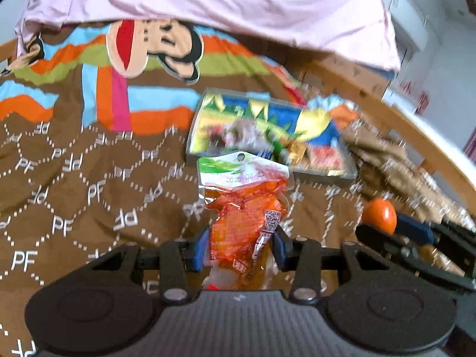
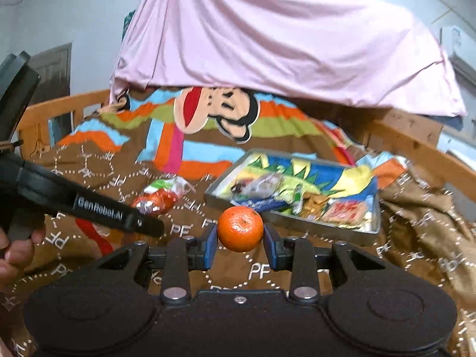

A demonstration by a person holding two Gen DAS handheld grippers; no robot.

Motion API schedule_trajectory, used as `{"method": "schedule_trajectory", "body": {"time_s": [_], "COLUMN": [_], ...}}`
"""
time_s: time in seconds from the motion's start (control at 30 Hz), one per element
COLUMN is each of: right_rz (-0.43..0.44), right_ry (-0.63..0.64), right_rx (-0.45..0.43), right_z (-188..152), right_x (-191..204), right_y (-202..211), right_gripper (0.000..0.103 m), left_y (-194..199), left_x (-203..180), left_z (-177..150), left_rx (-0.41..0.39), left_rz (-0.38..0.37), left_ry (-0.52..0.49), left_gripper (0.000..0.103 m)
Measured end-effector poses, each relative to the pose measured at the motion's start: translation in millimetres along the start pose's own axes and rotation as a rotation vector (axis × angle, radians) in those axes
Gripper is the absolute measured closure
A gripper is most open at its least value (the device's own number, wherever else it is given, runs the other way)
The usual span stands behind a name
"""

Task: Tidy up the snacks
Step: 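Lift the orange pack and mandarin and carry them toward the tray with both grippers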

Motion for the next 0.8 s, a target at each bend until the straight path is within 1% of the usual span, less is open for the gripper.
{"method": "schedule_trajectory", "body": {"time_s": [0.07,0.17,0.3,0.37,0.43,0.57,0.67,0.8], "right_rz": [-0.016,-0.03,-0.033,-0.032,-0.047,-0.058,-0.08,-0.105], "right_ry": [0.007,0.008,0.01,0.025,0.077,0.129,0.118,0.118], "right_rx": [-0.014,-0.035,-0.057,-0.069,-0.083,-0.109,-0.121,-0.167], "right_z": [5,16,34,44,54,65,67,60], "right_x": [0,-1,-4,-4,-2,-10,-26,-46], "right_y": [8,15,21,23,23,16,4,-12], "right_gripper": [0.068,0.068,0.068,0.068,0.068,0.068,0.068,0.068], "left_y": [7,15,23,25,25,18,6,-18], "left_x": [-1,-1,2,3,3,4,4,4], "left_z": [6,13,23,31,40,55,67,85], "left_rx": [-0.027,-0.047,-0.068,-0.072,-0.085,-0.111,-0.125,-0.152], "left_rz": [-0.009,-0.025,-0.026,-0.009,0.018,0.032,0.026,0.05], "left_ry": [0.013,0.046,0.098,0.114,0.111,0.117,0.122,0.096], "left_gripper": [0.056,0.056,0.056,0.056,0.056,0.056,0.056,0.056]}}
Point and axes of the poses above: each gripper's, at about its wrist camera, not at the fingertips, and y roughly against the way its jaws point, x to its left, z to its top, the point moved 4 cm from there along -y, roughly the way its jaws point, and after that the axes turned 15 degrees about z, right-handed, at the moved point
